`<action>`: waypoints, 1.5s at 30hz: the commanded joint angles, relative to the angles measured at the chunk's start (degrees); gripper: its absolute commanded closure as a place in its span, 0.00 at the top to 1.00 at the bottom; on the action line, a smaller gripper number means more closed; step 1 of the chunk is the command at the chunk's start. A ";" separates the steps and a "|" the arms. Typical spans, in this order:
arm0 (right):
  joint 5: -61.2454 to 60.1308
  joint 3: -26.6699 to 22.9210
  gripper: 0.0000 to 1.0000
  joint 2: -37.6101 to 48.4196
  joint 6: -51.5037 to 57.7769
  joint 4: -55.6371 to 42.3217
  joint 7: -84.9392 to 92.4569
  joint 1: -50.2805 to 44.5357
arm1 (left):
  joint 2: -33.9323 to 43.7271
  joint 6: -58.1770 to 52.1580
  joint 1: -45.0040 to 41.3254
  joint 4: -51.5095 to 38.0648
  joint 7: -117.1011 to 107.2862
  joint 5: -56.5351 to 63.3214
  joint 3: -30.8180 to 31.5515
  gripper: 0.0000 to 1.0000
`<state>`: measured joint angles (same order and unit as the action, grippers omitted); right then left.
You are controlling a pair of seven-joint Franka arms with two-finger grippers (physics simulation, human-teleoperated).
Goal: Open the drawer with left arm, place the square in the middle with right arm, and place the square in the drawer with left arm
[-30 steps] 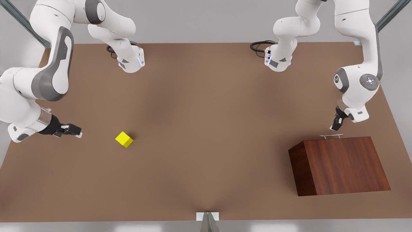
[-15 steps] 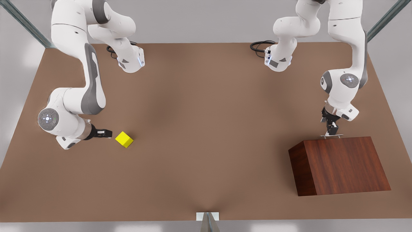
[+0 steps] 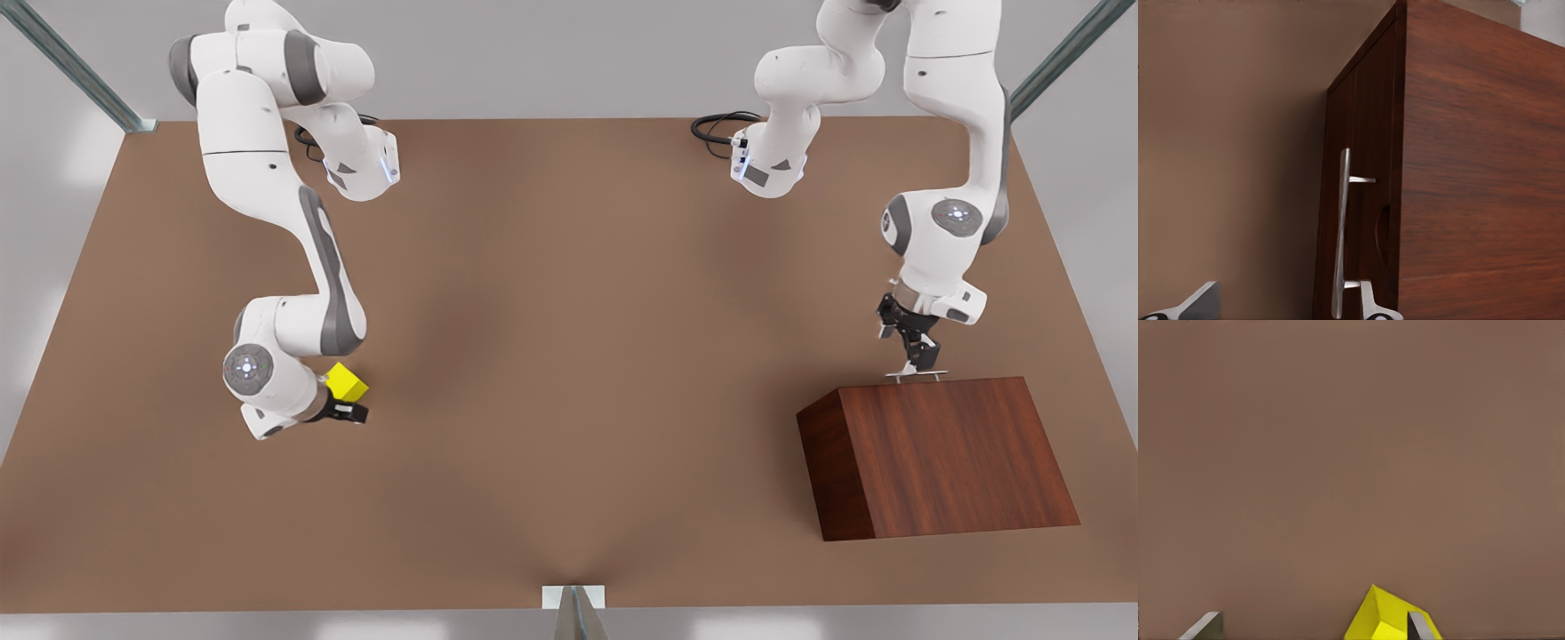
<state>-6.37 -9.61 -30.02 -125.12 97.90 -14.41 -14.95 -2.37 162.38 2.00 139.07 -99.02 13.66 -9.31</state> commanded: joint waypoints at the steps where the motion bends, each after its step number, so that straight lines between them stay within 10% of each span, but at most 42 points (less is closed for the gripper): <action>1: -2.85 -0.06 1.00 0.75 -1.61 0.98 -8.09 0.27 | -0.09 0.66 1.07 -0.11 -10.40 2.95 -0.01 1.00; 45: -3.47 4.60 1.00 0.23 -9.17 13.20 -26.02 9.15 | -3.78 -1.98 3.80 -0.11 -9.52 11.82 -1.15 1.00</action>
<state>-9.92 -5.02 -29.73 -133.18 111.07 -39.25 -5.98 -6.29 161.98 5.70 138.95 -107.99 25.26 -10.44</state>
